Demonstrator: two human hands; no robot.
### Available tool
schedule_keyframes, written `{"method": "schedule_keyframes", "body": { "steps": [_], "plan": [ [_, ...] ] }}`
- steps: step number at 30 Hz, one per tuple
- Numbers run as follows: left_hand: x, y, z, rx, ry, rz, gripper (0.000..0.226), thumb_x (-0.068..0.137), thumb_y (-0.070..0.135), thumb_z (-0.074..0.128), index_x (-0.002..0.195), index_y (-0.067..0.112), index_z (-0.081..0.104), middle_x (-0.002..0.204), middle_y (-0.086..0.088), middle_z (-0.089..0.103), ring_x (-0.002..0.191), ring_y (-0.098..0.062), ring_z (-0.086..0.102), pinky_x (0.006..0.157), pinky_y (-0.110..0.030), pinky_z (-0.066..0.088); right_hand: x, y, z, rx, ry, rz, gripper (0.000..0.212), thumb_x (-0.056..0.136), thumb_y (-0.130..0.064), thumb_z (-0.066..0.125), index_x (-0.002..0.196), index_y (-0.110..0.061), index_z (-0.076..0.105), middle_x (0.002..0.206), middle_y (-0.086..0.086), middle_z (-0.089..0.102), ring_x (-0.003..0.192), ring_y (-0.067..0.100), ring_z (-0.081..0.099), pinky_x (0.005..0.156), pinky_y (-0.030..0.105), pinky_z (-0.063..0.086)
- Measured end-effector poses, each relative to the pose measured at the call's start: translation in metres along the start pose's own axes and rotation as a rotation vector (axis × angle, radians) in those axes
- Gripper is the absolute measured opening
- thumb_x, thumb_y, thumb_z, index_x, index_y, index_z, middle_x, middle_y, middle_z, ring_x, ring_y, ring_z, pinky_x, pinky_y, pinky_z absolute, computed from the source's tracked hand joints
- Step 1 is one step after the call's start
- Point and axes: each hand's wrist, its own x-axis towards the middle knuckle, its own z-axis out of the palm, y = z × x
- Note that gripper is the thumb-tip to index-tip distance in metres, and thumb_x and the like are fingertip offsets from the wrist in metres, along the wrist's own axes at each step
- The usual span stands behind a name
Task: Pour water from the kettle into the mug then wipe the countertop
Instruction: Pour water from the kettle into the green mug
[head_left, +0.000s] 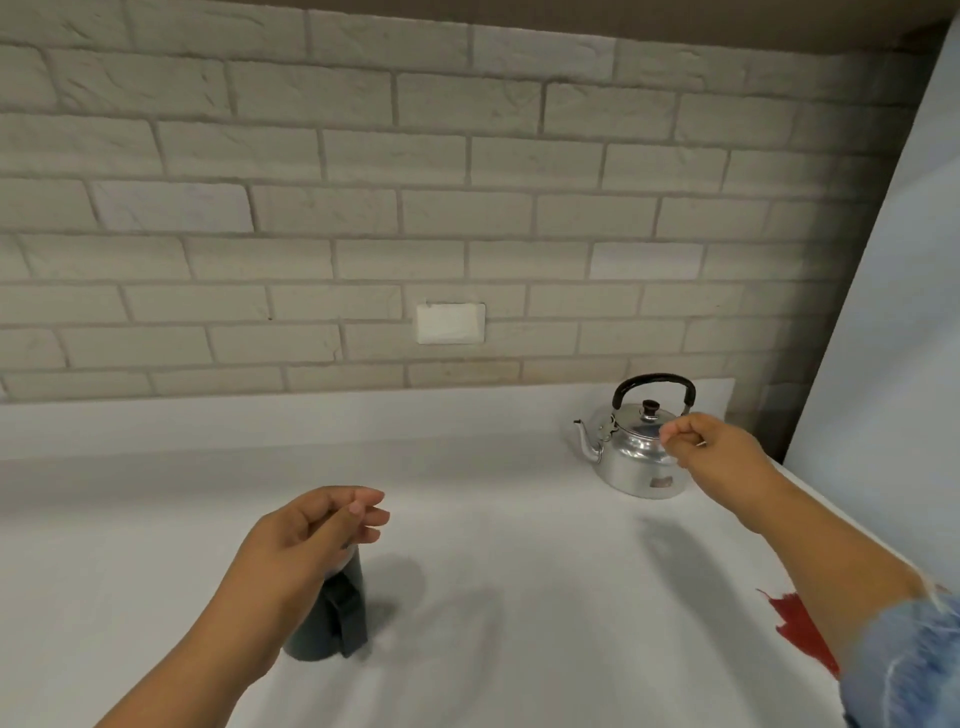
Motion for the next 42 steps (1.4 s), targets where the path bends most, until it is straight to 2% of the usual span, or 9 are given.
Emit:
{"method": "schedule_keyframes", "body": {
  "steps": [8, 13, 17, 20, 27, 30, 33, 37, 42],
  "plan": [
    [0.013, 0.001, 0.039, 0.088, 0.117, -0.033, 0.018, 0.091, 0.022, 0.056, 0.091, 0.025, 0.074, 0.090, 0.001, 0.077, 0.088, -0.015, 0.071, 0.096, -0.042, 0.048, 0.111, 0.041, -0.010, -0.383, 0.039, -0.134, 0.036, 0.091, -0.018, 0.057, 0.126, -0.011, 0.055, 0.130, 0.013, 0.050, 0.108, 0.030, 0.054, 0.095, 0.041, 0.046],
    [0.013, 0.001, 0.044, 0.165, 0.212, -0.079, 0.016, 0.090, 0.024, 0.057, 0.091, 0.028, 0.073, 0.091, 0.008, 0.077, 0.094, -0.014, 0.068, 0.099, -0.042, 0.047, 0.178, 0.068, -0.004, -0.641, -0.077, -0.160, 0.060, 0.093, -0.016, 0.050, 0.147, -0.012, 0.025, 0.157, 0.008, 0.021, 0.140, 0.030, 0.026, 0.114, 0.046, 0.026],
    [0.010, -0.007, 0.040, 0.239, 0.326, -0.127, 0.012, 0.088, 0.027, 0.061, 0.088, 0.029, 0.073, 0.090, 0.008, 0.075, 0.093, -0.019, 0.065, 0.079, -0.034, 0.050, 0.206, 0.073, 0.000, -0.730, -0.168, -0.127, 0.055, 0.093, -0.016, 0.048, 0.145, -0.016, 0.030, 0.146, 0.015, 0.035, 0.129, 0.036, 0.038, 0.105, 0.048, 0.037],
    [0.005, -0.013, 0.036, 0.316, 0.432, -0.135, 0.009, 0.085, 0.025, 0.065, 0.081, 0.031, 0.071, 0.087, 0.004, 0.073, 0.085, -0.014, 0.064, 0.066, -0.025, 0.045, 0.214, 0.071, 0.004, -0.754, -0.082, -0.221, 0.032, 0.093, -0.015, 0.048, 0.125, -0.009, 0.053, 0.111, 0.017, 0.047, 0.104, 0.040, 0.050, 0.087, 0.044, 0.046],
    [-0.006, -0.024, 0.023, 0.600, 0.530, -0.118, 0.014, 0.079, 0.025, 0.071, 0.069, 0.024, 0.062, 0.075, 0.008, 0.066, 0.068, -0.010, 0.059, 0.049, -0.009, 0.042, 0.218, 0.060, 0.004, -0.735, -0.127, -0.249, 0.013, 0.092, -0.016, 0.054, 0.092, -0.004, 0.059, 0.071, 0.008, 0.046, 0.073, 0.031, 0.050, 0.064, 0.035, 0.035],
    [-0.012, -0.031, 0.019, 0.645, 0.517, -0.157, 0.019, 0.074, 0.029, 0.076, 0.065, 0.020, 0.061, 0.083, 0.020, 0.063, 0.064, -0.015, 0.059, 0.054, -0.006, 0.041, 0.212, 0.051, 0.003, -0.726, -0.171, -0.264, 0.011, 0.091, -0.017, 0.057, 0.085, -0.008, 0.060, 0.071, 0.009, 0.053, 0.072, 0.032, 0.053, 0.061, 0.035, 0.036],
    [-0.015, -0.035, 0.019, 0.641, 0.503, -0.208, 0.019, 0.074, 0.031, 0.076, 0.066, 0.020, 0.063, 0.061, -0.001, 0.065, 0.061, -0.013, 0.057, 0.048, -0.013, 0.043, 0.201, 0.032, -0.002, -0.708, -0.216, -0.309, 0.012, 0.089, -0.018, 0.061, 0.079, -0.012, 0.060, 0.073, 0.011, 0.058, 0.072, 0.032, 0.055, 0.056, 0.034, 0.035],
    [-0.015, -0.042, 0.018, 0.556, 0.476, -0.369, 0.035, 0.077, 0.040, 0.070, 0.071, 0.006, 0.069, 0.071, -0.015, 0.071, 0.067, -0.030, 0.064, 0.065, -0.039, 0.052, 0.176, -0.001, -0.010, -0.621, -0.261, -0.344, 0.011, 0.087, -0.024, 0.064, 0.079, -0.019, 0.058, 0.070, 0.004, 0.057, 0.065, 0.021, 0.052, 0.052, 0.029, 0.033],
    [-0.022, -0.047, 0.026, -0.016, 0.374, -0.440, 0.017, 0.085, 0.022, 0.066, 0.080, 0.006, 0.072, 0.084, -0.016, 0.076, 0.091, -0.030, 0.067, 0.083, -0.039, 0.051, 0.132, -0.043, -0.001, -0.401, -0.347, -0.346, 0.011, 0.084, -0.026, 0.068, 0.086, -0.016, 0.063, 0.076, 0.007, 0.066, 0.056, 0.020, 0.051, 0.047, 0.026, 0.038]
  ]
}}
